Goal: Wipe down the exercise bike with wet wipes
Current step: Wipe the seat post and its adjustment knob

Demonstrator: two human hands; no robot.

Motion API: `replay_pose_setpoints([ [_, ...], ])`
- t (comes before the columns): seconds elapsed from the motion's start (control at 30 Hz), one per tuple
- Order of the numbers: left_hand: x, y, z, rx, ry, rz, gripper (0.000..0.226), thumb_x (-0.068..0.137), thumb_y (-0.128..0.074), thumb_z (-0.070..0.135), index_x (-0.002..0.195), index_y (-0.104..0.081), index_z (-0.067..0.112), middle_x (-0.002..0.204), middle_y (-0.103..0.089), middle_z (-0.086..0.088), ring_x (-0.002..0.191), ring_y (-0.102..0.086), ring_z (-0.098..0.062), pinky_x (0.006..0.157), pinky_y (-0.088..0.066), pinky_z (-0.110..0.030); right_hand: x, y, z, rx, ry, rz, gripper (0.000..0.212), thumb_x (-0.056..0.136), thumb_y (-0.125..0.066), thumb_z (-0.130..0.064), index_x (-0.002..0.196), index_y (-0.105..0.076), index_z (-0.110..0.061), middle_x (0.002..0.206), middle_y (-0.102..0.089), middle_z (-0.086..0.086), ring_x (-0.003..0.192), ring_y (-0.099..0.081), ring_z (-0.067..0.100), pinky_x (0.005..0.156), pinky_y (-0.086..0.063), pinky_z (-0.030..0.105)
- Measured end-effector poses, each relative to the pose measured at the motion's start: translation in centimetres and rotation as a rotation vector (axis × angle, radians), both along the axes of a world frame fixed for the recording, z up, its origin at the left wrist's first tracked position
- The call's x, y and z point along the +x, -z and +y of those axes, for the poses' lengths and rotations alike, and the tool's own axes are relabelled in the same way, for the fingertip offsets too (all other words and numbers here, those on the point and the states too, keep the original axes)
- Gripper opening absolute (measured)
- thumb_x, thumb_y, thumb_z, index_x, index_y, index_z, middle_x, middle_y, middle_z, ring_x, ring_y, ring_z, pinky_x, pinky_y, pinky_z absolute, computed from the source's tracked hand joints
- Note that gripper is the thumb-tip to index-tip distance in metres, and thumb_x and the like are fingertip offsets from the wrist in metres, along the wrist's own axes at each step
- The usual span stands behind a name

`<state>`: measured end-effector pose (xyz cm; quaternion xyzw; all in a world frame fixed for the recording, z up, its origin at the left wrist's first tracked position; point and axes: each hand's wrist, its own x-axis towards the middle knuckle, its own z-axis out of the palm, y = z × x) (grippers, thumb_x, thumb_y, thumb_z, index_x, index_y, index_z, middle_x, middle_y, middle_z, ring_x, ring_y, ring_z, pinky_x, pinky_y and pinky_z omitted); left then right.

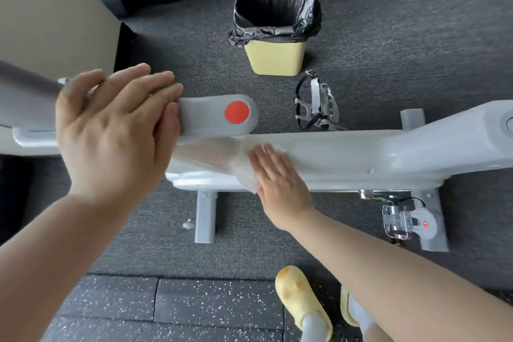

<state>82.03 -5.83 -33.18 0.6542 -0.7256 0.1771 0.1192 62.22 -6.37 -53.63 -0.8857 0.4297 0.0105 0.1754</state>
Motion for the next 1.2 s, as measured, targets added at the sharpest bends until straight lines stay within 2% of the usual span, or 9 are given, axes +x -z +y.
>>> replay_pose_setpoints([
  [0.1,-0.1,0.3,-0.2,-0.08,-0.005,-0.024,0.032,0.102,-0.042,0.025,0.107,-0.073,0.019,0.117,-0.07,0.005,0.116,-0.062,-0.019,0.105,-0.032,-0.043,-1.8,-0.4,-1.1,0.005,-0.039,0.035,0.059,0.098,-0.03,-0.026,0.154,-0.015,-0.012,0.161,-0.011,0.007,0.149,-0.005,0.026,0.121,-0.005,0.044],
  [0.23,0.0,0.7,-0.2,-0.114,0.015,-0.013,0.031,0.101,-0.044,0.024,0.104,-0.074,0.02,0.115,-0.071,0.007,0.113,-0.064,-0.018,0.102,-0.034,-0.043,2.4,-1.6,-4.1,0.138,0.296,0.028,0.052,0.102,-0.022,-0.034,0.148,-0.029,-0.012,0.156,-0.027,0.007,0.145,-0.018,0.025,0.12,-0.011,0.043],
  [0.33,0.0,0.7,-0.3,-0.111,0.023,-0.009,0.031,0.101,-0.043,0.024,0.104,-0.074,0.02,0.114,-0.071,0.008,0.113,-0.063,-0.017,0.102,-0.034,-0.043,5.1,-2.2,-3.9,0.199,0.155,-0.115,0.048,0.101,-0.03,-0.028,0.147,-0.031,-0.013,0.155,-0.031,0.006,0.145,-0.021,0.022,0.119,-0.008,0.041],
  [0.47,0.0,0.5,-0.3,-0.12,0.029,-0.037,0.029,0.1,-0.045,0.023,0.103,-0.074,0.021,0.113,-0.071,0.009,0.112,-0.064,-0.016,0.103,-0.028,-0.035,-0.7,-1.5,-4.0,0.061,0.051,-0.032,0.053,0.099,-0.028,-0.023,0.152,-0.024,-0.017,0.159,-0.022,0.002,0.148,-0.014,0.02,0.121,0.001,0.039],
  [0.67,-0.1,0.5,-0.3,-0.092,0.023,0.002,0.029,0.1,-0.045,0.022,0.105,-0.073,0.019,0.115,-0.071,0.007,0.113,-0.064,-0.019,0.104,-0.034,-0.043,-9.9,-1.4,-4.2,-0.004,0.421,0.237,0.059,0.098,-0.018,-0.033,0.154,-0.013,-0.014,0.161,-0.011,0.003,0.149,-0.005,0.02,0.118,0.008,0.043],
  [0.8,0.1,0.7,-0.2,-0.037,0.022,0.09,0.031,0.101,-0.042,0.022,0.109,-0.072,0.016,0.118,-0.069,0.004,0.115,-0.062,-0.022,0.092,-0.047,-0.058,-7.4,-1.5,-1.6,0.047,0.708,0.248,0.065,0.099,-0.022,-0.035,0.154,0.004,-0.009,0.161,0.008,0.009,0.148,0.009,0.026,0.12,0.007,0.044],
  [0.97,0.2,0.5,-0.1,0.045,-0.006,0.144,0.036,0.102,-0.038,0.027,0.113,-0.07,0.017,0.124,-0.066,0.005,0.123,-0.056,-0.021,0.098,-0.044,-0.056,-3.5,-1.2,-0.8,0.095,0.271,0.057,0.065,0.092,0.002,-0.036,0.154,0.002,-0.014,0.161,0.009,0.004,0.147,0.013,0.023,0.119,0.009,0.041],
  [1.13,0.4,0.5,-0.2,0.052,0.011,0.118,0.035,0.102,-0.038,0.027,0.11,-0.071,0.016,0.121,-0.067,0.005,0.121,-0.058,-0.022,0.099,-0.041,-0.058,-1.9,-1.6,-4.0,0.136,0.344,0.074,0.053,0.103,-0.018,-0.03,0.154,-0.015,-0.014,0.162,-0.011,0.003,0.149,-0.002,0.021,0.121,0.002,0.043],
  [1.2,0.3,0.4,-0.1,0.027,0.007,0.112,0.035,0.102,-0.039,0.026,0.108,-0.072,0.016,0.119,-0.068,0.005,0.118,-0.059,-0.022,0.098,-0.042,-0.058,1.1,-1.8,-4.3,0.152,0.223,0.008,0.049,0.104,-0.024,-0.028,0.151,-0.025,-0.015,0.159,-0.022,0.003,0.149,-0.01,0.022,0.121,-0.002,0.044],
])
